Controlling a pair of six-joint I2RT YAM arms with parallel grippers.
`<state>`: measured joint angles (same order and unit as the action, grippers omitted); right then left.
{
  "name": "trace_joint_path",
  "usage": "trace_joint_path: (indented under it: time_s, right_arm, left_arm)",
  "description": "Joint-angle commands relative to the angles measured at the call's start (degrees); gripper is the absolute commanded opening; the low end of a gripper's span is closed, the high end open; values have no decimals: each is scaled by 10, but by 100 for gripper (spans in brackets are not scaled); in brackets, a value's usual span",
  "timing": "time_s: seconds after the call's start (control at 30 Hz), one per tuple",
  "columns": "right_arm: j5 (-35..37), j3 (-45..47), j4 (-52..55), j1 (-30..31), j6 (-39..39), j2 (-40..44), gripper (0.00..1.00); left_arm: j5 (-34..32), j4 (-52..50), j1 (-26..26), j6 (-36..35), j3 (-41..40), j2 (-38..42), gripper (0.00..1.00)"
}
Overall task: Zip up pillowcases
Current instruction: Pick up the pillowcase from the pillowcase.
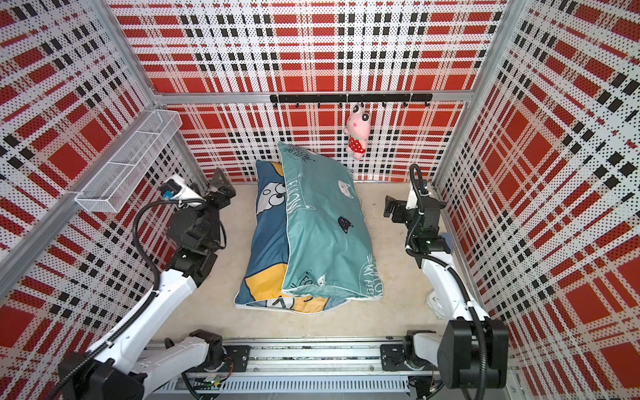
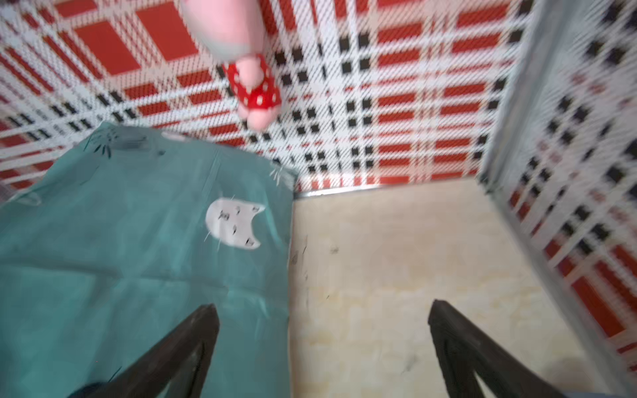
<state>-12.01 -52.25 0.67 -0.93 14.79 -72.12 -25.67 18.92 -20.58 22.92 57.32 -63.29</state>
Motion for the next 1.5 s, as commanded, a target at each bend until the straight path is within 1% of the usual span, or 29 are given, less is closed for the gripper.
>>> trace_joint_path:
  time_s: [0.0, 0.07, 0.13, 0.2, 0.27, 0.37, 0.5, 0.57, 0.67, 0.73, 0.77, 0.87, 1.07, 1.3, 1.37, 1.47]
  right_arm:
    - [-178, -17, 123, -7, 44, -42, 100]
    - [-193, -26, 124, -7, 49, -61, 100]
    - [-187, -37, 136, -6, 47, -77, 100]
    - [-192, -42, 138, -3, 44, -81, 100]
    - [-198, -42, 133, -2, 41, -82, 100]
    - [-197, -50, 137, -4, 29, -90, 100]
    - [-222, -65, 134, -6, 25, -115, 100]
    - [-226, -73, 128, -8, 25, -129, 100]
    - [-231, -84, 122, -14, 25, -149, 100]
    - [-226, -93, 128, -16, 21, -160, 100]
    - [-223, -97, 128, -16, 19, -163, 100]
    - [-226, -101, 118, -16, 18, -179, 100]
    - [-253, -126, 86, -16, 35, -230, 100]
    - [-293, -152, 43, -17, 40, -295, 100]
    - [-310, -157, 27, -17, 46, -321, 100]
    - [-330, -162, -2, -16, 58, -355, 100]
  left_arm:
    - [123, -230, -68, 71, 94, -90, 98]
    - [164, -260, -107, 74, 155, -148, 98]
    - [204, -243, -126, 93, 171, -184, 98]
    - [213, -236, -138, 101, 180, -215, 98]
    - [207, -240, -148, 101, 183, -243, 98]
    - [177, -244, -156, 98, 182, -267, 98]
    - [142, -248, -162, 94, 192, -287, 98]
    - [104, -274, -170, 79, 213, -296, 98]
    - [49, -319, -175, 57, 238, -296, 98]
    - [24, -336, -174, 49, 242, -282, 98]
    - [23, -339, -169, 52, 240, -274, 98]
    - [63, -334, -151, 67, 235, -271, 98]
    - [120, -331, -147, 76, 243, -333, 98]
    - [194, -269, -128, 112, 214, -361, 98]
    - [207, -262, -127, 116, 213, -370, 82]
    - [213, -248, -121, 123, 203, -376, 46]
